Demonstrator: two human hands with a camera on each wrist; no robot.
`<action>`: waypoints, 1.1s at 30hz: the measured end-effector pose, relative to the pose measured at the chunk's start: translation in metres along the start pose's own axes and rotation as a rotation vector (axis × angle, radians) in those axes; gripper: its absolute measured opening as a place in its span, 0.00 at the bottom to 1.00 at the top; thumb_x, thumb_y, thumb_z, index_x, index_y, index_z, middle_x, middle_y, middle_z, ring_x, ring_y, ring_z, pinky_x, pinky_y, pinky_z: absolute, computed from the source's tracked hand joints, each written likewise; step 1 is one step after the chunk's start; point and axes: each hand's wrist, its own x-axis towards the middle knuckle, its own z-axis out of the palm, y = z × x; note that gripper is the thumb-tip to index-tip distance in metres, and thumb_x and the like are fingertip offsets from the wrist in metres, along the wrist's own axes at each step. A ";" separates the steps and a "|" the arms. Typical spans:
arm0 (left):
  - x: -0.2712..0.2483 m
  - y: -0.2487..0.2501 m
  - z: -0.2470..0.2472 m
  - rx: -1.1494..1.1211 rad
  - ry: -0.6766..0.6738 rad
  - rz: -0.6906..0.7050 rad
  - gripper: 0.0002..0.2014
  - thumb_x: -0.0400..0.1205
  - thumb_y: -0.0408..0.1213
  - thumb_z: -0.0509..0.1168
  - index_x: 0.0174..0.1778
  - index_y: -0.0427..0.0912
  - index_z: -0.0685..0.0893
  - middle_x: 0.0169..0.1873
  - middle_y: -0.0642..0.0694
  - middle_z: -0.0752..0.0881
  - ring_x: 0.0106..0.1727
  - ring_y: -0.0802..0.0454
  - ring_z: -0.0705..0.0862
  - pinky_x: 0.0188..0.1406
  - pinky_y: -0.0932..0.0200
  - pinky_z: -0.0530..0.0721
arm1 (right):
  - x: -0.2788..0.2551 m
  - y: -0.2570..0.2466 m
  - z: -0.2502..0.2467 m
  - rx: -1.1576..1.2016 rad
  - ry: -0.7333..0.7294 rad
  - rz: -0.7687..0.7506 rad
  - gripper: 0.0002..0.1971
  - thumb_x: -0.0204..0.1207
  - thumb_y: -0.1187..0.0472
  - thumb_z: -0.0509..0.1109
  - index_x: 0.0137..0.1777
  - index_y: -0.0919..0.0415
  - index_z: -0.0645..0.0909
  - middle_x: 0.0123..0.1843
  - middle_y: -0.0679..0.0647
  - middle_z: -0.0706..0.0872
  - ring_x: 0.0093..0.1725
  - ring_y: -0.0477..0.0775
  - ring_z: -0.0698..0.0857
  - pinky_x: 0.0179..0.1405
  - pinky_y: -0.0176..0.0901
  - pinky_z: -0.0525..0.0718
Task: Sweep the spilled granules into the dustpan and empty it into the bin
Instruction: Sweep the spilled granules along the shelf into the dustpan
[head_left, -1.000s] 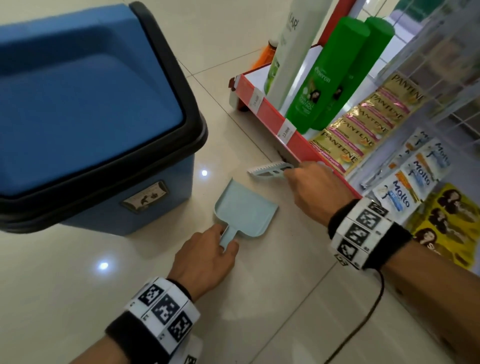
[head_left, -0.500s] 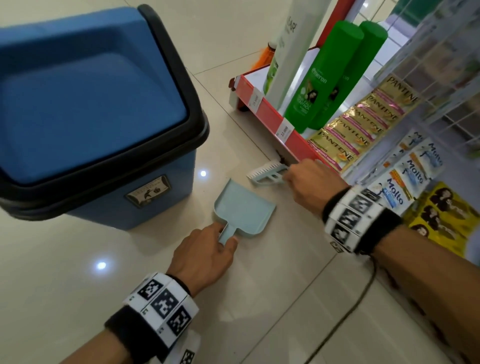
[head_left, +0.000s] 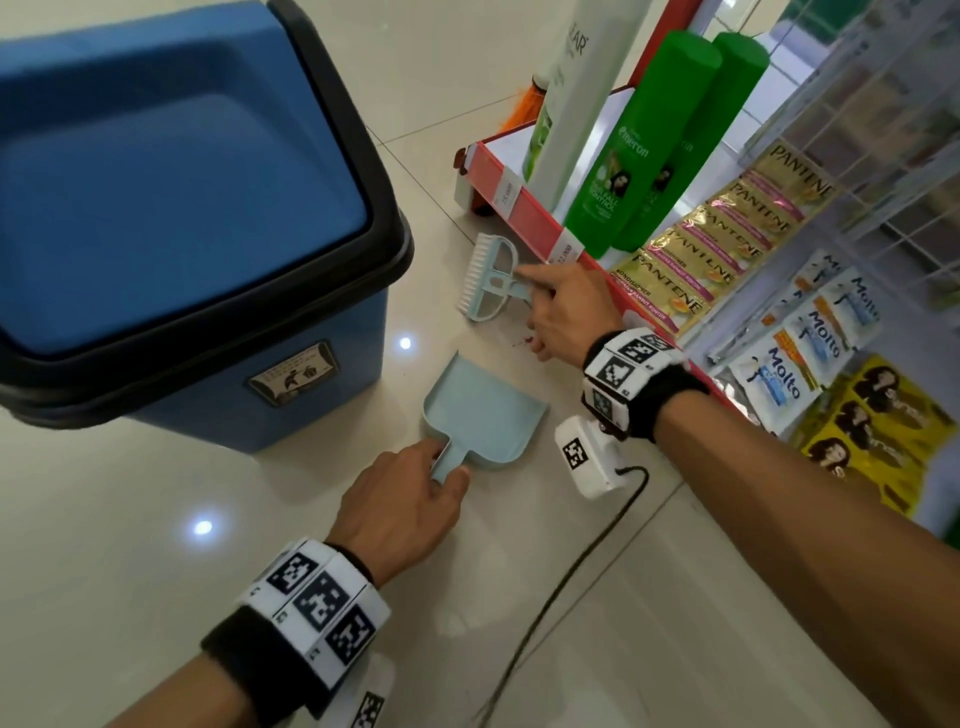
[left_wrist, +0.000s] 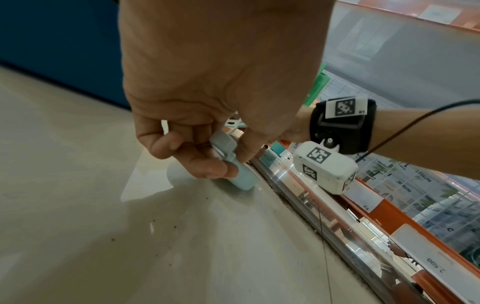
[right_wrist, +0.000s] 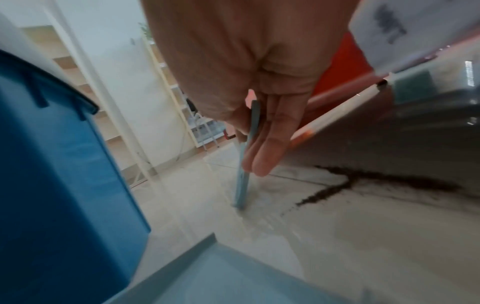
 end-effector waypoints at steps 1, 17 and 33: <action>-0.001 -0.001 0.000 -0.003 -0.001 0.000 0.11 0.85 0.49 0.58 0.53 0.48 0.82 0.34 0.48 0.87 0.38 0.48 0.84 0.40 0.50 0.83 | -0.003 0.006 0.000 -0.017 0.000 0.008 0.16 0.86 0.64 0.60 0.67 0.57 0.84 0.30 0.52 0.86 0.26 0.56 0.89 0.25 0.51 0.91; 0.002 0.001 0.003 0.001 -0.009 0.008 0.13 0.85 0.50 0.58 0.45 0.46 0.81 0.32 0.47 0.83 0.35 0.46 0.81 0.38 0.51 0.81 | -0.026 0.003 -0.026 -0.588 -0.127 -0.175 0.14 0.87 0.58 0.58 0.55 0.62 0.85 0.44 0.58 0.86 0.43 0.59 0.85 0.48 0.56 0.87; 0.003 -0.003 0.004 0.006 -0.001 0.026 0.11 0.85 0.49 0.59 0.43 0.47 0.79 0.29 0.48 0.82 0.30 0.49 0.79 0.30 0.57 0.72 | 0.003 -0.028 -0.027 -0.656 -0.007 -0.342 0.11 0.85 0.67 0.60 0.60 0.62 0.84 0.46 0.58 0.85 0.44 0.60 0.85 0.47 0.53 0.87</action>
